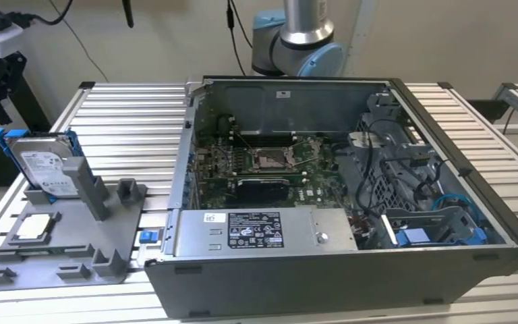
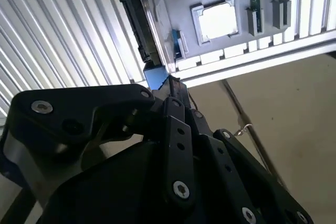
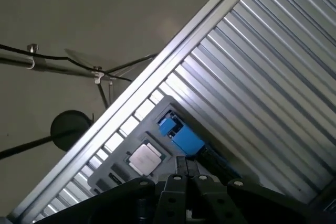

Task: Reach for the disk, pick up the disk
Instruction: 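Pick up the disk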

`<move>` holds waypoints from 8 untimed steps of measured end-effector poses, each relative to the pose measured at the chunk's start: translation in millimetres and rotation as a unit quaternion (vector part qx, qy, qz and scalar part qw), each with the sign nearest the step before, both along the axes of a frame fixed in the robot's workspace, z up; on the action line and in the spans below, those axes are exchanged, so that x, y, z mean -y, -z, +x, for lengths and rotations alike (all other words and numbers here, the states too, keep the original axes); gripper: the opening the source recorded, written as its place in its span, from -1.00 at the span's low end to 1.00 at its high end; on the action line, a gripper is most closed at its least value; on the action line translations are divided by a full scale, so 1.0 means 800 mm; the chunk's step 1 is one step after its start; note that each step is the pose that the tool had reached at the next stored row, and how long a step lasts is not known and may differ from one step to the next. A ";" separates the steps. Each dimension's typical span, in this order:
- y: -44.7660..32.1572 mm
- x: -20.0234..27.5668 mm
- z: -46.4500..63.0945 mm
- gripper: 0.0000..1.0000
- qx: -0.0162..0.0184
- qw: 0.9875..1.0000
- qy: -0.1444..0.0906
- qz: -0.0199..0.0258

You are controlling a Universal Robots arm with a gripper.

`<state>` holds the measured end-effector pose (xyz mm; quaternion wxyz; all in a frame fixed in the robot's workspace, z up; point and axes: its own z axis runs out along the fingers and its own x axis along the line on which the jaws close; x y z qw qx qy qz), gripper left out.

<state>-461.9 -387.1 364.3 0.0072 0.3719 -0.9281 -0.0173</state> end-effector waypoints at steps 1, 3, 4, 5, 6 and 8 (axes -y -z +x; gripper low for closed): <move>-0.0001 0.0000 0.000 -1.00 0.000 1.000 -0.009 0.000; -0.0001 0.0000 0.000 -1.00 0.000 1.000 -0.027 0.000; 0.0000 -0.0001 0.000 -1.00 0.000 0.999 -0.036 0.000; 0.0000 0.0000 0.000 -1.00 0.000 0.999 -0.045 0.000; 0.0000 0.0000 0.000 -1.00 0.000 0.999 -0.054 0.000; 0.0000 0.0000 0.000 -1.00 0.000 0.997 -0.072 0.000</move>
